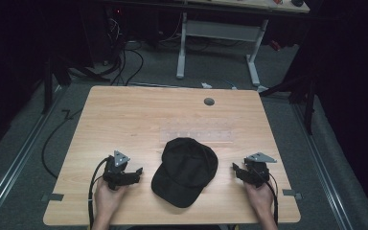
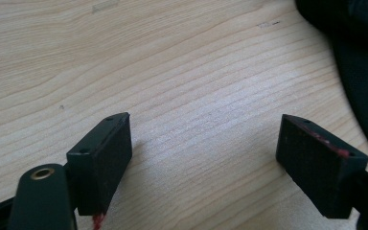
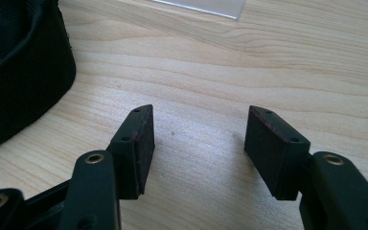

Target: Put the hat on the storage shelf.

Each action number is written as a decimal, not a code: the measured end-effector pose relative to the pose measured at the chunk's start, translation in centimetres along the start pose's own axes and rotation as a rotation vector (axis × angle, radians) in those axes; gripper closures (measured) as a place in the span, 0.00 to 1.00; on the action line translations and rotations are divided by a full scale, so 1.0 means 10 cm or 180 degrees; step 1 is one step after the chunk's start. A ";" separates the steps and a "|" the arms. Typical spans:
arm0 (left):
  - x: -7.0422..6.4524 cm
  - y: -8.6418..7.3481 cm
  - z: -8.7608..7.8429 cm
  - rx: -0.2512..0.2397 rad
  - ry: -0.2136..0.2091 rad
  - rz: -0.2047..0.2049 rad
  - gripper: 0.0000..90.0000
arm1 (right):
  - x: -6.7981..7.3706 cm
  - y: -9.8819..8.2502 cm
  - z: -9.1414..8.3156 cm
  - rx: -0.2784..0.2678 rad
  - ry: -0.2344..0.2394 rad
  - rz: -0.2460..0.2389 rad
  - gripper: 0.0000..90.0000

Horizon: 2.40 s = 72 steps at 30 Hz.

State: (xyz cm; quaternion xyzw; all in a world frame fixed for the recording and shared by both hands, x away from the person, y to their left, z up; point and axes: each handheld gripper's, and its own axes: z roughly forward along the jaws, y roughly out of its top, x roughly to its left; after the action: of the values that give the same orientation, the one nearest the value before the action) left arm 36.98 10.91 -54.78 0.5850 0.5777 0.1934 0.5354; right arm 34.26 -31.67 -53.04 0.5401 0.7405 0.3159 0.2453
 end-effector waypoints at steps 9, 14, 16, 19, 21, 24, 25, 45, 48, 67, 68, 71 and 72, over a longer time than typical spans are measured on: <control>0.00 0.00 0.00 -0.0001 0.0003 -0.0004 0.22 | 0.00 0.00 0.00 0.0001 -0.0001 -0.0001 0.49; 0.00 0.00 0.00 -0.0004 0.0011 -0.0006 0.22 | 0.01 0.00 0.00 0.0016 0.0068 -0.0046 0.45; 0.00 0.00 0.00 -0.0006 0.0015 -0.0007 0.22 | 0.02 0.00 0.00 0.0012 0.0112 -0.0093 0.45; -0.01 0.00 0.00 -0.0009 0.0021 -0.0010 0.22 | 0.02 0.00 0.00 0.0016 0.0161 -0.0140 0.42; -0.01 0.00 0.00 -0.0011 0.0022 -0.0011 0.22 | 0.02 0.00 0.01 0.0015 0.0183 -0.0167 0.42; -0.01 0.00 0.00 -0.0009 0.0022 -0.0010 0.22 | 0.02 0.00 0.01 0.0015 0.0191 -0.0175 0.42; -0.01 0.00 0.00 -0.0009 0.0022 -0.0011 0.22 | 0.02 0.00 0.01 0.0021 0.0199 -0.0176 0.41; 0.00 0.00 0.00 -0.0003 0.0027 -0.0005 0.23 | 0.05 -0.02 -0.02 0.0040 0.0232 -0.0197 0.37; 0.00 0.00 0.00 -0.0008 0.0024 -0.0009 0.22 | 0.06 -0.02 -0.03 0.0067 0.0268 -0.0218 0.34; 0.00 0.00 0.00 -0.0015 0.0034 -0.0007 0.23 | 0.18 0.20 -0.23 -0.0156 0.0571 -0.0024 0.45; -0.01 0.00 0.00 -0.0015 0.0035 -0.0007 0.23 | 0.20 0.21 -0.22 -0.0151 0.0569 -0.0022 0.45; -0.01 0.00 0.00 -0.0018 0.0038 -0.0008 0.23 | 0.25 0.25 -0.20 -0.0163 0.0609 -0.0002 0.46; -0.01 0.00 0.00 -0.0018 0.0039 -0.0008 0.23 | 0.27 0.26 -0.20 -0.0180 0.0623 0.0002 0.46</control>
State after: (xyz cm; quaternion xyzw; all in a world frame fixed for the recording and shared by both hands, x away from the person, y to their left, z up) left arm 36.94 10.85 -54.77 0.5815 0.5812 0.1980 0.5338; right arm 33.75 -28.98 -49.83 0.4998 0.7515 0.3880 0.1869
